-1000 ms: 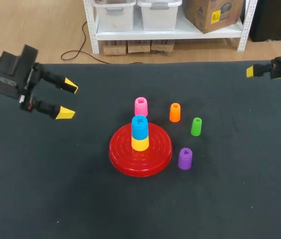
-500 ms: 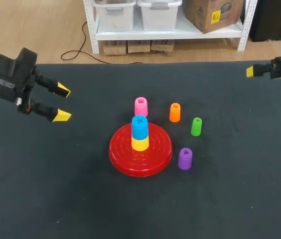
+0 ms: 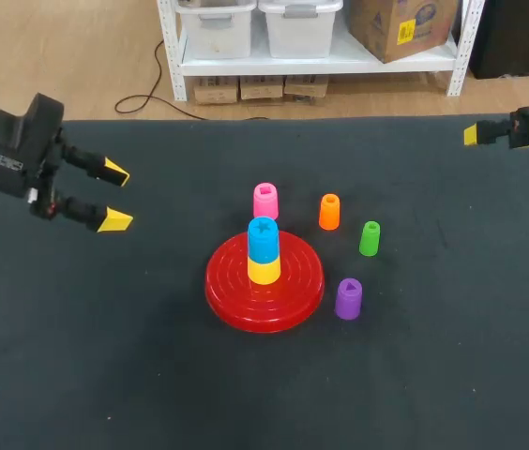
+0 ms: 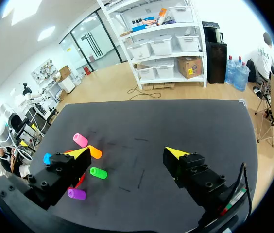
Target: Pick up and stack the cylinders on the red base in this order: pink,purple,orange,green
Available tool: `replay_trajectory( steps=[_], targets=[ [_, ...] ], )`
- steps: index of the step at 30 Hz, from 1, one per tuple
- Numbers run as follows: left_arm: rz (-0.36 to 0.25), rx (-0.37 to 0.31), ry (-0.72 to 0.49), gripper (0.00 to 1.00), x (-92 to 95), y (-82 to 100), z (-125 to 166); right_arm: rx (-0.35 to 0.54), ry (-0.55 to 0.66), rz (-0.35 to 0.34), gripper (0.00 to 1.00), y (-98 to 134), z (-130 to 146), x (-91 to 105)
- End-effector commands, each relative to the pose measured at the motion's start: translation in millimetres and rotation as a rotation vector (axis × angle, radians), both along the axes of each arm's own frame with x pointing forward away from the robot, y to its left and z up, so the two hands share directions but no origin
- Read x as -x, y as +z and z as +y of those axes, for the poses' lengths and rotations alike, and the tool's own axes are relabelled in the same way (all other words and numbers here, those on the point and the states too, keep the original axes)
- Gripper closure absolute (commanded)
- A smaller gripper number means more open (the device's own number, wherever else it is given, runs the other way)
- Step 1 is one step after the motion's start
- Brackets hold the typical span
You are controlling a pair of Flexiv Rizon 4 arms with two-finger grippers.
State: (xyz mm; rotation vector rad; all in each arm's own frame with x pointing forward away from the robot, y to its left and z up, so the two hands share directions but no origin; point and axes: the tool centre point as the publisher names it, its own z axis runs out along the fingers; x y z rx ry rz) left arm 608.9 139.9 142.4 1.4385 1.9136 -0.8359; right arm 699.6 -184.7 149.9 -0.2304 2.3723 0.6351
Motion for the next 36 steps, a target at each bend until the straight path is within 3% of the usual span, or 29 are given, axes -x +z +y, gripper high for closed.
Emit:
replay_trajectory(
  steps=[1,22,28,36],
  targets=[
    [-0.002,0.002,0.001,0.0,0.5,-0.8,0.4,-0.001,0.002,0.0,0.0,-0.1,-0.4,-0.2],
    [-0.002,0.002,0.001,0.0,0.5,-0.8,0.4,-0.001,0.002,0.0,0.0,-0.1,-0.4,-0.2],
    [-0.002,0.002,0.001,0.0,0.5,-0.8,0.4,0.03,0.108,0.009,0.0,15.9,49.8,-17.3],
    [-0.002,0.002,0.001,0.0,0.5,-0.8,0.4,0.298,0.268,0.106,0.0,3.0,141.4,-39.2]
  ],
)
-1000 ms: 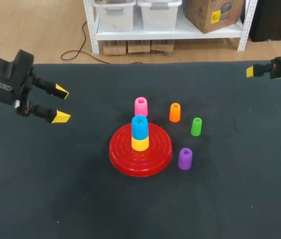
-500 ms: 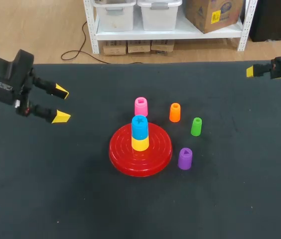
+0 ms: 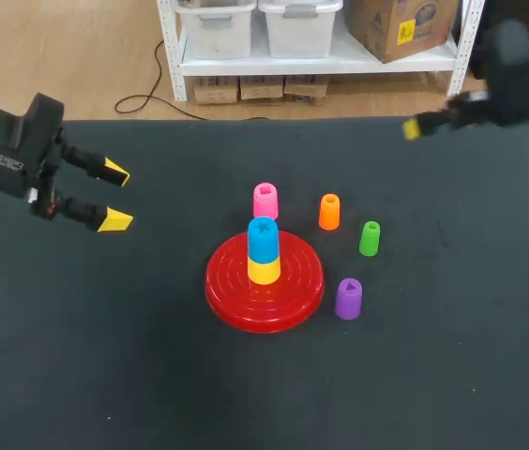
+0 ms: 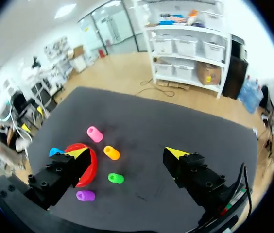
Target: Pick up and stack the cylinders on the red base in this order: pink,purple,orange,green
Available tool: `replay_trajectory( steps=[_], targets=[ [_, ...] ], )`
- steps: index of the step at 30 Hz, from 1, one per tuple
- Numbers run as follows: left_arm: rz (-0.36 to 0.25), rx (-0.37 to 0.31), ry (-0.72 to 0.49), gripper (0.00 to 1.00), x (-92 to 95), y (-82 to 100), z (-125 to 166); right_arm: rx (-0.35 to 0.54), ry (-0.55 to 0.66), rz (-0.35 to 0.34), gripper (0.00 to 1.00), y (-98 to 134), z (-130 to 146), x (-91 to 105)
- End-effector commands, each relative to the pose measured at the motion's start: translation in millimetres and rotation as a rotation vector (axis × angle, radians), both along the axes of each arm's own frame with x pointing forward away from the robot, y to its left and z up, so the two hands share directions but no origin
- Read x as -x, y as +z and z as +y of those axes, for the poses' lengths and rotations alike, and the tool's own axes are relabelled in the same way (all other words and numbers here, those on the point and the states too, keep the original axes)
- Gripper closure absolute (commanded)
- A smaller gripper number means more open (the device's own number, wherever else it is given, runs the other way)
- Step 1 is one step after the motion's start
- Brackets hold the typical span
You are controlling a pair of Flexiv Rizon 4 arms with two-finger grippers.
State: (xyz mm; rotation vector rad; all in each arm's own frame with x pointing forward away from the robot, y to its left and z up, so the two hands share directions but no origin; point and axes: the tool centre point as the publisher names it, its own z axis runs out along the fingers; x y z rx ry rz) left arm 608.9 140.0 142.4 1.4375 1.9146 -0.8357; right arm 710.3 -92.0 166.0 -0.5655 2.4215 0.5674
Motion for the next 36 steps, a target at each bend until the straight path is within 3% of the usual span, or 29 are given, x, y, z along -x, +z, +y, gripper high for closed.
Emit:
replay_trajectory(
  steps=[1,7,12,15,17,22,25,36],
  targets=[
    [-0.003,0.002,0.0,0.0,0.4,-0.7,0.3,0.191,0.056,0.098,0.0,-16.6,59.5,-29.1],
    [-0.003,0.002,0.0,0.0,0.4,-0.7,0.3,0.311,0.173,0.152,0.0,-39.2,113.8,-23.2],
    [-0.003,0.002,0.0,0.0,0.4,-0.7,0.3,0.372,0.23,0.186,0.0,-60.3,138.2,-16.5],
    [-0.003,0.002,0.0,0.0,0.4,-0.7,0.3,0.454,0.252,0.237,0.0,-73.9,149.1,-15.4],
    [-0.003,0.002,0.0,0.0,0.4,-0.7,0.3,0.5,0.254,0.235,0.0,-80.3,154.2,-15.8],
    [-0.003,0.002,0.0,0.0,0.4,-0.7,0.3,0.518,0.253,0.257,0.0,-88.5,167.1,-21.4],
    [-0.003,0.002,0.0,0.0,0.4,-0.7,0.3,0.555,0.268,0.218,0.0,-89.6,172.5,-23.7],
    [-0.003,0.002,0.0,0.0,0.4,-0.7,0.3,0.546,0.266,0.222,0.0,-89.7,173.3,-23.3]
  ],
)
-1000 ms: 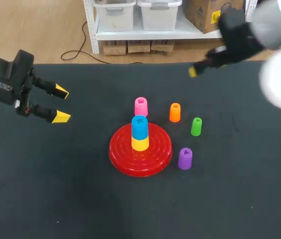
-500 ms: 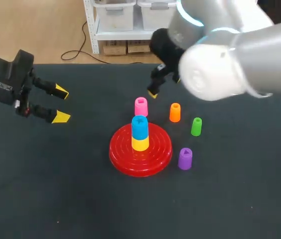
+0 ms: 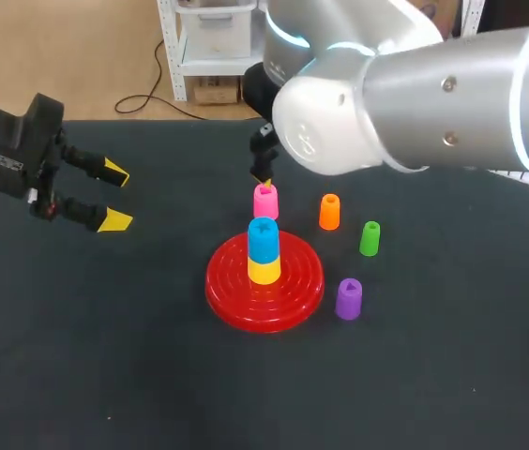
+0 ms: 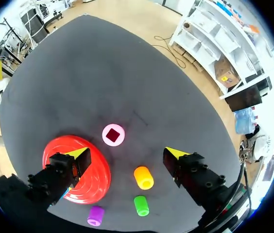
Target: Pick up and stack the cylinders on the red base in this order: pink,purple,orange,green
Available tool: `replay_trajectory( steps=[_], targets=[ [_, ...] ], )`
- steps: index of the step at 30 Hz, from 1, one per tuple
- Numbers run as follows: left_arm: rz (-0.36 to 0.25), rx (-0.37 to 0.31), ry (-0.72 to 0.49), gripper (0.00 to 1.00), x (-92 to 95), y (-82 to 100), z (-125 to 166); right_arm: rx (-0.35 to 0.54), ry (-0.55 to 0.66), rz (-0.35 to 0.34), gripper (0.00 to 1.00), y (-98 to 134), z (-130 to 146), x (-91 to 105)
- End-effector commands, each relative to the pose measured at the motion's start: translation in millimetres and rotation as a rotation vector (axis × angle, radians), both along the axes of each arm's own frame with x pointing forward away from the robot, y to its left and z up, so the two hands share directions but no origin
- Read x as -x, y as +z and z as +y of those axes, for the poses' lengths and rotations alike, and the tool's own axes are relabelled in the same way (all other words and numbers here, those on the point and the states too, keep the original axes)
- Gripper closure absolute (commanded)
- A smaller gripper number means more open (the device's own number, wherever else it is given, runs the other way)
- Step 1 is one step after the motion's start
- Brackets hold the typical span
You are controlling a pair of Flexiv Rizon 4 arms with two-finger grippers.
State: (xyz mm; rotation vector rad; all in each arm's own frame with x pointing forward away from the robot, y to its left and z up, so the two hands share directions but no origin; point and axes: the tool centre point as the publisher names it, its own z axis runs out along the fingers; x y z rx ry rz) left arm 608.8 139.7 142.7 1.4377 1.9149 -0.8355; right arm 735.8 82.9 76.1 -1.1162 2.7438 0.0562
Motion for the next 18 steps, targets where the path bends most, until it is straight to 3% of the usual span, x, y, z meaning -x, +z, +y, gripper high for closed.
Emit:
replay_trajectory(
  steps=[1,8,14,18],
  targets=[
    [-0.003,0.002,0.0,0.0,0.3,-1.0,0.5,-0.003,-0.001,-0.006,0.0,0.3,-1.6,2.2],
    [-0.003,0.002,0.0,0.0,0.3,-1.0,0.5,-0.003,-0.001,-0.006,0.0,0.3,-1.6,2.2],
    [-0.003,0.002,0.0,0.0,0.3,-1.0,0.5,0.091,-0.046,0.023,0.0,-3.3,8.2,-4.6],
    [-0.003,0.002,0.0,0.0,0.3,-1.0,0.5,0.099,-0.044,0.043,0.0,-6.9,17.3,-3.5]
  ],
)
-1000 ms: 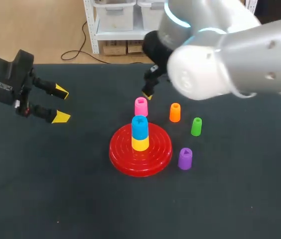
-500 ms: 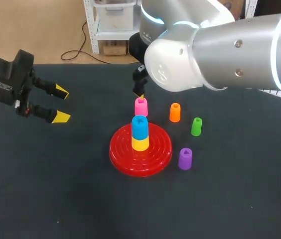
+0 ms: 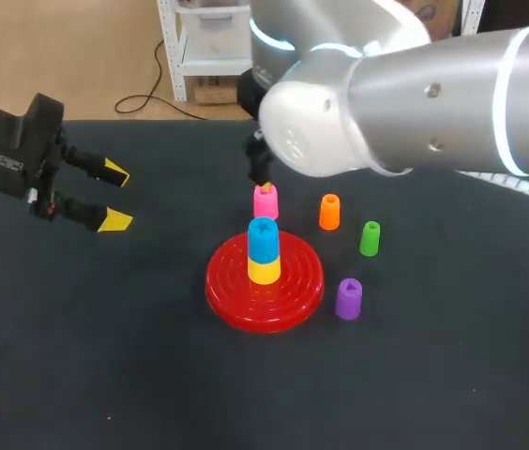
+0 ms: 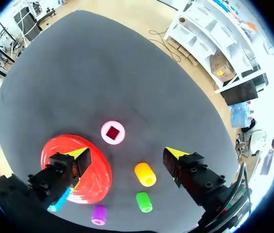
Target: Pick up and stack the cylinders on the red base in this order: pink,purple,orange,green
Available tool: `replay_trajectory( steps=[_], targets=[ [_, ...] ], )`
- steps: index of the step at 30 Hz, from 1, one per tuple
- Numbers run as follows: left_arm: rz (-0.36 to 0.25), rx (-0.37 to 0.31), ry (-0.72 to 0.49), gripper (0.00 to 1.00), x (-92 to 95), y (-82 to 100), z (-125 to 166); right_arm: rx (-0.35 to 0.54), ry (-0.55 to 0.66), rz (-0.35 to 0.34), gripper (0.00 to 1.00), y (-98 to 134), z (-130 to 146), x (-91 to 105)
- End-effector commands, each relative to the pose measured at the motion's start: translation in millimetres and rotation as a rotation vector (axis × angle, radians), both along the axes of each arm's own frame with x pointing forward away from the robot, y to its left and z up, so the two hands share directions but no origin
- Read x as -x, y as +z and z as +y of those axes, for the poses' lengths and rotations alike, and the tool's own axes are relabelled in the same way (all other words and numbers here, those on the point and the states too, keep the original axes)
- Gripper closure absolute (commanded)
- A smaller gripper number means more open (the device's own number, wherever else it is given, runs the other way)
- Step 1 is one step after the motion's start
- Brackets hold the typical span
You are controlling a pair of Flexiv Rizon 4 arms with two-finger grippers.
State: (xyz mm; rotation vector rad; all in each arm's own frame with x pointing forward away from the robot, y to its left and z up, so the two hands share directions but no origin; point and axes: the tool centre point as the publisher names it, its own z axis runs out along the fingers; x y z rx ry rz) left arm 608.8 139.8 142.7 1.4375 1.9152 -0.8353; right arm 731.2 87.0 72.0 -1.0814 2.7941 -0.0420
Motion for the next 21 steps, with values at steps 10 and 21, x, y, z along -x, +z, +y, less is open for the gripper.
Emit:
replay_trajectory(
  steps=[10,21],
  targets=[
    [-0.003,0.002,0.0,0.0,0.3,-1.0,0.5,0.032,-0.027,0.109,0.0,-21.5,20.2,-7.1],
    [-0.003,0.002,0.0,0.0,0.3,-1.0,0.5,0.007,-0.04,0.154,0.01,-35.4,24.3,-7.0]
  ],
)
